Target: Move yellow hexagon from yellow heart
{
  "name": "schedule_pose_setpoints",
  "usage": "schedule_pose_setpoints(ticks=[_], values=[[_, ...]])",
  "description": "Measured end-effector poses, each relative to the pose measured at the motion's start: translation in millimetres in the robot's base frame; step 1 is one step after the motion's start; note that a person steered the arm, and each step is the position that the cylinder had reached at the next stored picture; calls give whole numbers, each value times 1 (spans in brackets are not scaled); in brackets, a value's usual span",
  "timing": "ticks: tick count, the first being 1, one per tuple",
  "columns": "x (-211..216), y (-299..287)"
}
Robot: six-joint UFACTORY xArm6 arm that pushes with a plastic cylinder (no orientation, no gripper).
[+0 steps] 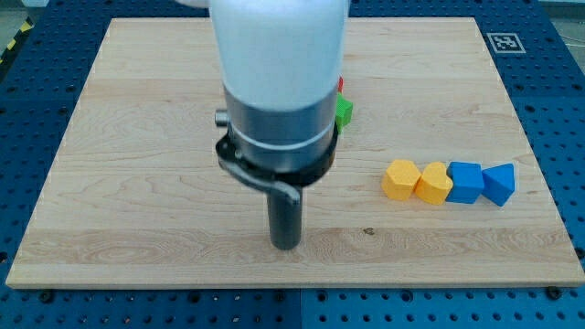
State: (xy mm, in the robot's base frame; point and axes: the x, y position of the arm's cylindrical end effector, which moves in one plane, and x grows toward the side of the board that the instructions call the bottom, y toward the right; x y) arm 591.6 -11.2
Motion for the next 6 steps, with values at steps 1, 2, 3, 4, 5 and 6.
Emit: schedule_pose_setpoints(ticks=[1, 2, 3, 4, 5, 6], values=[[9, 17], [9, 43], [7, 69], [10, 89], [12, 105], [-8, 115]])
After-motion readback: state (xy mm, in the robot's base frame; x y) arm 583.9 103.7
